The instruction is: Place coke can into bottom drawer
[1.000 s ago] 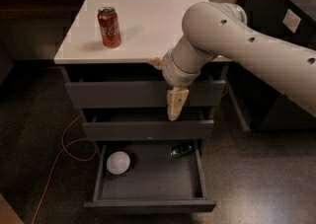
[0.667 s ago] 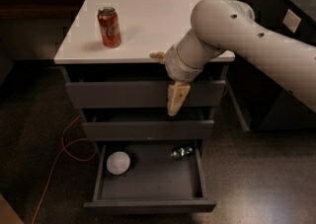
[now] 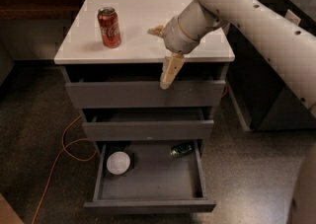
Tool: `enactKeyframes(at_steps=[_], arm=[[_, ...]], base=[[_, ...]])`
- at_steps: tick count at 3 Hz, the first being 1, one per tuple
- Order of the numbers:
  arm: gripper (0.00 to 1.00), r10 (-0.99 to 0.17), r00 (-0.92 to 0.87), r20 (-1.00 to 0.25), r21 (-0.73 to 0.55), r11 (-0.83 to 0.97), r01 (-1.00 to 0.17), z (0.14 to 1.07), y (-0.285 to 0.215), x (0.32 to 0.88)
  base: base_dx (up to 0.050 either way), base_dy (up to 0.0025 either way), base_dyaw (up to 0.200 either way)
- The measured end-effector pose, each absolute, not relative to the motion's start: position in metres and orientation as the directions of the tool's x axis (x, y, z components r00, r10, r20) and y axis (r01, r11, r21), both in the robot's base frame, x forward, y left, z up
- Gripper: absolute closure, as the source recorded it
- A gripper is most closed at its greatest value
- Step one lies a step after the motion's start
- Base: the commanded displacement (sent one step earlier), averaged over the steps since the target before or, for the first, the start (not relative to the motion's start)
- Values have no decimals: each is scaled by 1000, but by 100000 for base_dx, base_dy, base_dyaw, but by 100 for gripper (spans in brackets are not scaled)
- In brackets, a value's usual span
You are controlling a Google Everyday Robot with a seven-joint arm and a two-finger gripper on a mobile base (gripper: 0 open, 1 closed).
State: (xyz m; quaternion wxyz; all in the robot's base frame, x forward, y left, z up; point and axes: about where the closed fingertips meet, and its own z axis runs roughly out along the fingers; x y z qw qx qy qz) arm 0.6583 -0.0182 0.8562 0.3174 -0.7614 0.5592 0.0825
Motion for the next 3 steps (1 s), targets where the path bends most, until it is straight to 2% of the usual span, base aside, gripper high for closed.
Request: enactKeyframes(at_steps=[1, 3], arm=[[0, -774, 360, -521, -390, -160, -907, 874, -4, 693], [0, -699, 305, -647, -443, 19, -896, 896, 29, 758]], base=[[0, 0, 0], [0, 0, 0]])
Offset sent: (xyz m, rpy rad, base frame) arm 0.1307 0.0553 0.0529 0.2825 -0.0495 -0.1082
